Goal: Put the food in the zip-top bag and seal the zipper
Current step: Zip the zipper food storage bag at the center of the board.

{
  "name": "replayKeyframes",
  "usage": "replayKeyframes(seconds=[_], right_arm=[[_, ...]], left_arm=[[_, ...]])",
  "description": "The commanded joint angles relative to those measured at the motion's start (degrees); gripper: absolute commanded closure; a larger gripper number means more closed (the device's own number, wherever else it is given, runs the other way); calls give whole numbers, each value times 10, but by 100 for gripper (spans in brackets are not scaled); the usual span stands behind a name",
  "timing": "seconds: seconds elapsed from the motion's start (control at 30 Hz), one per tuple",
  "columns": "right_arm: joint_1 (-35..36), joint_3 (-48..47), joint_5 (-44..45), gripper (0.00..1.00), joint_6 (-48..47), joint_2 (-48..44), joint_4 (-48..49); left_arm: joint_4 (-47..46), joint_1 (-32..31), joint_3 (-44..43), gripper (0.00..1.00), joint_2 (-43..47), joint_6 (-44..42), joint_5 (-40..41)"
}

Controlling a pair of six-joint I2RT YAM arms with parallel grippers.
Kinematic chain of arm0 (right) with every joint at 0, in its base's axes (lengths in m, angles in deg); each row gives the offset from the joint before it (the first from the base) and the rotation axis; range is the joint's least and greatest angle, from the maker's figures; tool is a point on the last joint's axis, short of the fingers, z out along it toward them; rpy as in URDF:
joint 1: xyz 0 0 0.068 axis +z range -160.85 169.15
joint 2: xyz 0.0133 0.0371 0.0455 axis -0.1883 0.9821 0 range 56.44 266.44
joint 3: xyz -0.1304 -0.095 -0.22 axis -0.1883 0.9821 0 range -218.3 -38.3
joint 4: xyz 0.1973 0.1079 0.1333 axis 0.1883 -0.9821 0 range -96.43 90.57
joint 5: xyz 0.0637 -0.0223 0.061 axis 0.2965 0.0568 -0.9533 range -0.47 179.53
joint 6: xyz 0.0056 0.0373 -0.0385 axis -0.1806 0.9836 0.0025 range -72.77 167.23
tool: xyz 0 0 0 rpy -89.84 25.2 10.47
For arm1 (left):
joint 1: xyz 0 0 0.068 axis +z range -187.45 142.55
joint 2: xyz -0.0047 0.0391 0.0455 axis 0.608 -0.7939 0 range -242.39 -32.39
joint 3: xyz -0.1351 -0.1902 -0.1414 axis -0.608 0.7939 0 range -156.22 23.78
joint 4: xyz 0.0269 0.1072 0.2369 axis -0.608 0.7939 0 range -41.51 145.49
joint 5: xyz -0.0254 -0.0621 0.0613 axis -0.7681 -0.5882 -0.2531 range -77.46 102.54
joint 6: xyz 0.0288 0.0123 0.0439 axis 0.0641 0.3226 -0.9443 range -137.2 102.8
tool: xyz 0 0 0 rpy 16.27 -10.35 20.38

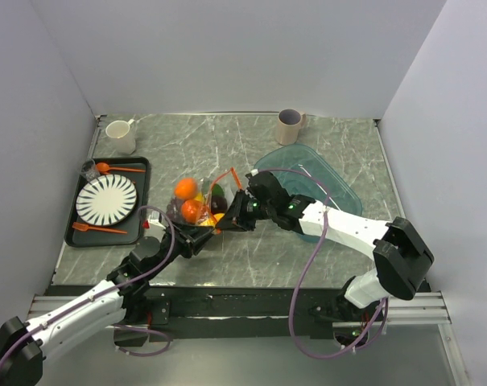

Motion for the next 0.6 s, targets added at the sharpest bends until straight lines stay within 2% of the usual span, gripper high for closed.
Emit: replayKeyframes(seconds=[0.0, 0.3, 0.57], right_arm=[[5, -10, -8, 98, 7, 1, 21], [12, -10, -16, 98, 11, 2, 26], [11, -19, -12, 99, 6, 15, 14]], left_arm=[[-26, -3, -28, 65, -3, -22, 8], [-75, -3, -31, 66, -51, -24, 2], [-50, -7, -35, 77, -30, -24, 15]])
